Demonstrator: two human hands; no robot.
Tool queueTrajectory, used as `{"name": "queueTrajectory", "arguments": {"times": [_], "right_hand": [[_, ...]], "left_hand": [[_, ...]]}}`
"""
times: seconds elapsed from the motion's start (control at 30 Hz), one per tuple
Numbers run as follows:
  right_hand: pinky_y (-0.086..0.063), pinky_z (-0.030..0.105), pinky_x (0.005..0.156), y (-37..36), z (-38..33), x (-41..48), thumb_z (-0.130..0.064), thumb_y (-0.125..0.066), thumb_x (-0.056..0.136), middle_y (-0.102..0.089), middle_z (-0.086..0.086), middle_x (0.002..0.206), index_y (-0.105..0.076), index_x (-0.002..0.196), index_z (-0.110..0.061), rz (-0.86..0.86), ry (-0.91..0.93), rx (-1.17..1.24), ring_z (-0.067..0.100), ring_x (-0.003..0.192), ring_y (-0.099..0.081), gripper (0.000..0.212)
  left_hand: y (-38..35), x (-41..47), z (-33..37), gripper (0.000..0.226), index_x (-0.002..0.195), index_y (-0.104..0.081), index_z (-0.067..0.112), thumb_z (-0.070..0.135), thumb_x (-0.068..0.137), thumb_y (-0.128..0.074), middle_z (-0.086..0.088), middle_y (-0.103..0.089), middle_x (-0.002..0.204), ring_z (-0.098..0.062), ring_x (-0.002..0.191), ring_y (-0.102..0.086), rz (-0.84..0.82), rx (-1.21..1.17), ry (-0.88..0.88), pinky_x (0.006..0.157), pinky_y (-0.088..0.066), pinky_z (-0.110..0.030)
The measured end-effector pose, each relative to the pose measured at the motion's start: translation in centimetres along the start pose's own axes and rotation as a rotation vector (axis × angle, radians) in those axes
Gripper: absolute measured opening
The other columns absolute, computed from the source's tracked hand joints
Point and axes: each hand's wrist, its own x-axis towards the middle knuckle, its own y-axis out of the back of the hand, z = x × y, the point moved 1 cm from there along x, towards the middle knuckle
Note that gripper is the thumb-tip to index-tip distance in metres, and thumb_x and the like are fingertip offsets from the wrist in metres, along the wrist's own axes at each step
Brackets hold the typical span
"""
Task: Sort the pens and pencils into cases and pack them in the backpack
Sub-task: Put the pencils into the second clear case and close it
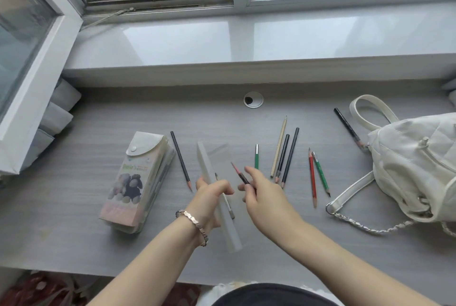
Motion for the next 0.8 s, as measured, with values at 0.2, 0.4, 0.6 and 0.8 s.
{"name": "queueTrajectory", "arguments": {"times": [0.2,0.4,0.6,0.8], "right_hand": [[-0.027,0.015,0.100,-0.6,-0.4,0.1,-0.002,-0.039,0.092,-0.047,0.004,0.135,-0.041,0.135,-0.012,-0.040,0.170,-0.111,0.015,0.128,-0.041,0.044],[-0.046,0.029,0.086,1.5,2.3,4.3,-0.005,-0.048,0.088,-0.063,0.010,0.108,-0.063,0.109,-0.007,0.243,0.080,-0.104,0.021,0.097,-0.059,0.026],[-0.043,0.037,0.088,3.8,6.3,10.3,-0.024,-0.050,0.092,-0.044,0.028,0.125,-0.035,0.124,0.003,0.235,-0.411,-0.361,0.040,0.110,-0.050,0.045],[-0.047,0.036,0.080,3.3,6.5,12.0,-0.009,-0.056,0.087,-0.056,0.023,0.118,-0.037,0.115,0.003,0.245,-0.494,-0.304,0.038,0.107,-0.056,0.036]], "left_hand": [[-0.6,0.2,-0.1,0.037,0.113,-0.039,0.021,0.002,0.082,-0.047,-0.003,-0.052,0.080,-0.019,0.068,-0.054,-0.013,-0.022,0.013,0.066,-0.049,-0.036],[0.4,1.2,0.2,0.056,0.127,-0.029,0.018,0.017,0.080,-0.060,-0.005,-0.050,0.094,-0.020,0.074,-0.056,0.123,0.085,0.011,0.062,-0.051,-0.033],[1.0,1.5,0.6,0.089,0.132,-0.023,0.030,0.025,0.052,-0.061,-0.008,-0.056,0.099,-0.029,0.084,-0.061,0.151,0.104,0.003,0.078,-0.054,-0.051],[1.2,1.8,0.1,0.096,0.137,-0.019,0.029,0.025,0.051,-0.061,-0.006,-0.053,0.096,-0.028,0.086,-0.059,0.159,0.107,0.017,0.072,-0.053,-0.042]]}}
